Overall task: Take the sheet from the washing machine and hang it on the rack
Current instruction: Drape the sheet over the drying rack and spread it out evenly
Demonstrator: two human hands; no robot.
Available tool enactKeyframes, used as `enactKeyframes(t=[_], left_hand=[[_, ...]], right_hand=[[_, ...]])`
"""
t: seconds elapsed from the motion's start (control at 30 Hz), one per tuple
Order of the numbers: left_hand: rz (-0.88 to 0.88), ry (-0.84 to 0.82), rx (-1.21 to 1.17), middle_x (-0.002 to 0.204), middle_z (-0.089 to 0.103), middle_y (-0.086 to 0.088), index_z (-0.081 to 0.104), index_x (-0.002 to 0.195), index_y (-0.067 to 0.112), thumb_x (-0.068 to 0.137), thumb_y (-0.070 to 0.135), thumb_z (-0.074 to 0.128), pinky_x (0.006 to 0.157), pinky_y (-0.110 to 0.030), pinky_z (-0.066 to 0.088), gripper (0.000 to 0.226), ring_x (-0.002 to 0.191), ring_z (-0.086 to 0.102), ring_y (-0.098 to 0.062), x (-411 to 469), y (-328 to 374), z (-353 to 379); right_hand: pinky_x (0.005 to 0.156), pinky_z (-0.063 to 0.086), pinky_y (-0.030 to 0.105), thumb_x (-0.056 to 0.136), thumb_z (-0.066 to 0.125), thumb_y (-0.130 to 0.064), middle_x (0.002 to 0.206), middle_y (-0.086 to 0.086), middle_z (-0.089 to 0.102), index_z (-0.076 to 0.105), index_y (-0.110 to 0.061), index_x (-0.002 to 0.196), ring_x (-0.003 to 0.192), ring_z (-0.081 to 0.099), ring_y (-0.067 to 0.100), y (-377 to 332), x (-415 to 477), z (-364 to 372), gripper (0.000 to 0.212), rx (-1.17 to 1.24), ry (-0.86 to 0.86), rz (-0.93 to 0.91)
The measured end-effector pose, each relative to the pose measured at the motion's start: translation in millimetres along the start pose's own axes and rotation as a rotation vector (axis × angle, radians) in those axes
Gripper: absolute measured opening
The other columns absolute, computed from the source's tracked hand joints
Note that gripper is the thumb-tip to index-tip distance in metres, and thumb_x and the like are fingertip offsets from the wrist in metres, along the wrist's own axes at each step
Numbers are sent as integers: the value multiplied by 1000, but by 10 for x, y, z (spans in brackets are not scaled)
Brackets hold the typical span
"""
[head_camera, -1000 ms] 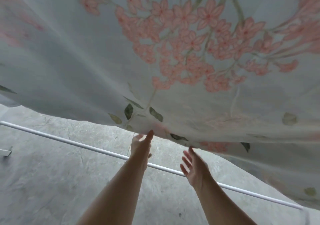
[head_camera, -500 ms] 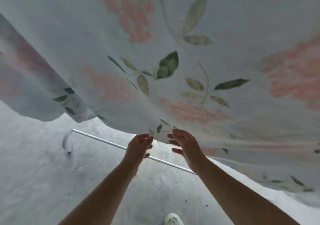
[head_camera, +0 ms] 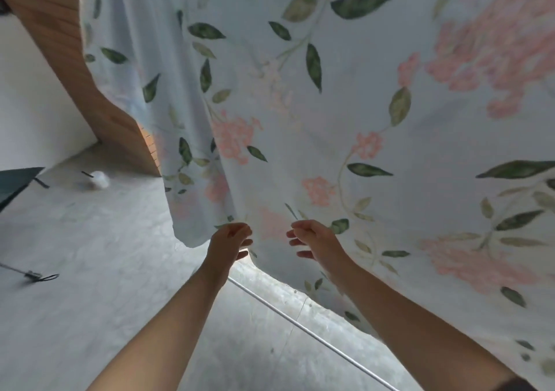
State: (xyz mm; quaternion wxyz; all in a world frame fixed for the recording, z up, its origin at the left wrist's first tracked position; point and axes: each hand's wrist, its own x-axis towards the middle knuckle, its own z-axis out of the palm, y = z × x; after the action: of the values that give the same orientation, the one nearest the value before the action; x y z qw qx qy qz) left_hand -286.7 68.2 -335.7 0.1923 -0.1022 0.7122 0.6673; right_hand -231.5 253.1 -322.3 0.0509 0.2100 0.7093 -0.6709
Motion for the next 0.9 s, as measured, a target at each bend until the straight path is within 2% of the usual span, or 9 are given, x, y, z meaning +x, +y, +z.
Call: enactKeyframes(t=[0.13,0.27,0.33,0.4,0.53,0.6,0.7,0.8,0.9], left_hand=[[-38,55,-7,92,69,-7,63,87,17,90,14,60,83,-41,53,5,84,65,-20,147,-115,-282],[-162,96,76,91,71,-8,65,87,13,89,14,62,74,-36,53,4,81,67,-20,586,-593,-620],[-220,85,202,84,71,-10,65,83,12,87,14,63,70,-35,52,5,79,67,-24,1073,-1055,-777],[-232,41,430,78,70,-4,66,83,13,84,20,65,78,-37,51,7,85,67,-27,1651,-1615,-881],[-153,32,729,104,69,-1,63,107,15,84,32,66,90,-30,45,29,105,62,-22,2729,-2461,-946],[-122,42,789,118,65,-7,52,125,12,83,40,67,95,-33,44,53,113,58,-23,3153,-2754,-919],[-127,21,836,134,53,-11,33,140,12,80,51,66,98,-37,41,79,125,50,-27,3683,-3278,-823],[-106,35,869,123,61,-10,43,131,11,86,50,58,92,-38,45,61,117,56,-29,4000,-3546,-684],[-15,83,936,97,69,-5,64,99,14,96,36,43,82,-37,51,31,98,63,-27,4187,-3700,-649]], right_hand=[[83,53,37,95,55,-17,102,3,70,62,-14,104,92,66,19,170,200,303,12,25,-30,92],[73,52,30,95,56,-20,100,3,70,60,-11,105,84,64,15,706,592,765,15,69,-29,271],[68,50,28,93,56,-18,96,3,70,60,-11,102,81,63,15,1175,992,1098,12,140,4,380],[67,49,29,92,57,-17,94,3,70,61,-12,96,82,63,17,1674,1432,1430,8,255,89,512],[68,48,35,93,58,-15,99,10,66,58,-9,94,95,62,27,2659,2308,1888,6,678,305,691],[69,49,39,93,58,-13,103,12,62,56,-5,99,99,59,30,3062,2613,1954,10,804,442,744],[83,47,43,94,56,-15,117,10,52,50,-7,111,109,55,29,3668,2991,2005,20,936,562,732],[89,45,41,94,57,-15,122,3,52,54,-13,112,113,54,24,3960,3256,1963,19,1049,624,599],[88,42,37,91,60,-13,116,0,59,61,-16,107,101,56,15,4152,3388,1916,16,1085,641,476]])
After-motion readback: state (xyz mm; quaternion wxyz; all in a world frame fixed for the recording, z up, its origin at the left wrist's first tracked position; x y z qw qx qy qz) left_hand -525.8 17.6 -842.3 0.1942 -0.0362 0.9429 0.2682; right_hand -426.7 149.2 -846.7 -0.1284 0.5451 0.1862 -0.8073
